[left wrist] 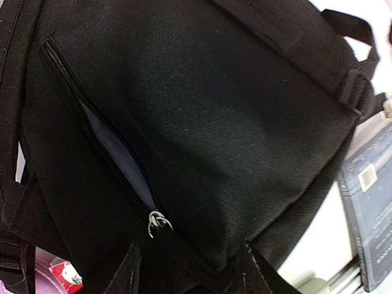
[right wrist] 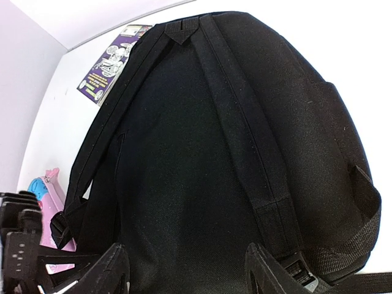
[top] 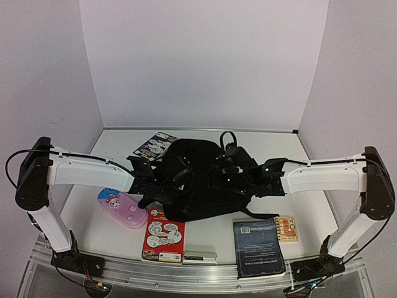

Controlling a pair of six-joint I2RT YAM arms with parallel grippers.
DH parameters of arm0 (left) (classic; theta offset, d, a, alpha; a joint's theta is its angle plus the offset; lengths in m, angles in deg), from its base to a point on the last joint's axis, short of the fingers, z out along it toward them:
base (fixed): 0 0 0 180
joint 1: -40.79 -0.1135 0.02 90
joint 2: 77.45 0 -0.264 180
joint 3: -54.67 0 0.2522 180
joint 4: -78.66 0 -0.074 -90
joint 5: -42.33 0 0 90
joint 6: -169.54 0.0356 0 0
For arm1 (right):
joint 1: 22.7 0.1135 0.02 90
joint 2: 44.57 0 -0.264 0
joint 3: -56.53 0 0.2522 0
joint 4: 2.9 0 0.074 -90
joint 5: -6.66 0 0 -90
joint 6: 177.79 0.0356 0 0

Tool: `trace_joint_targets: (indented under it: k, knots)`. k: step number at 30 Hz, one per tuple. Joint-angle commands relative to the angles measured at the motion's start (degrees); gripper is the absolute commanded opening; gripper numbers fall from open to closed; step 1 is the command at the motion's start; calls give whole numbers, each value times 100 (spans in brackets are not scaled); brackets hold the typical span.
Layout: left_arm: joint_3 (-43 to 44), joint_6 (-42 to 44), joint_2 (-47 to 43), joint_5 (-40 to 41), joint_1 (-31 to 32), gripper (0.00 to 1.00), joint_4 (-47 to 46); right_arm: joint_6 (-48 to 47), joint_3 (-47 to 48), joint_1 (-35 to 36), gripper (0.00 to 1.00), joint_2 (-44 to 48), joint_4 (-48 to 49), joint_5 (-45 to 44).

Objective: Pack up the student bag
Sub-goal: Zip the student bag at the center of the board.

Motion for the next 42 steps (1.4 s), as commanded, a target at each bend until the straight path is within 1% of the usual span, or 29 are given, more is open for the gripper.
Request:
trace_joint_targets:
  k: [1,3,4,9,13,19,21,23,25,27,30,31,32,34,36,39,42]
  knots:
    - [347,65,193,298,76,51,258,74,-16,-5,61,182,-1,-164]
    - [378,36,246,369,95,48,316,83,-47,-9,61,211,-3,-188]
    - [394,17,264,399,102,44,343,85,-65,-5,61,229,-1,-194]
    - [429,-76,261,406,130,21,359,61,-97,-6,61,305,-11,-218]
    - [483,-286,103,545,131,1,390,-71,-160,-6,61,442,-9,-257]
    - [400,-589,-342,685,106,0,158,-375,-388,-1,61,827,-10,-69]
    - [408,-642,-427,569,63,0,102,-662,-494,2,59,883,103,180]
    - [399,-724,-505,365,-39,0,34,-892,-696,25,57,925,419,511]
    - [338,-772,-579,-11,-203,0,-115,-1121,-959,57,57,996,784,857]
    - [270,-834,-630,-357,-351,0,-260,-1334,-1178,128,57,1068,1308,1309]
    - [196,-914,-685,-816,-553,0,-387,-1681,-1414,291,59,1094,2023,1590]
    - [151,-940,-717,-975,-635,0,-434,-1742,-1468,357,59,1070,2196,1598]
    - [100,-974,-762,-1132,-726,0,-532,-1847,-1481,467,57,1035,2314,1465]
    - [-4,-1045,-810,-1532,-872,0,-673,-2000,-1466,740,56,966,2513,1009]
    - [-70,-1111,-825,-1723,-958,0,-761,-2112,-1455,890,56,830,2707,730]
    - [-88,-1203,-816,-1902,-1023,0,-833,-2248,-1303,950,58,427,2803,541]
    - [-128,-1357,-828,-1957,-1066,0,-893,-2466,-1084,1160,60,22,2825,205]
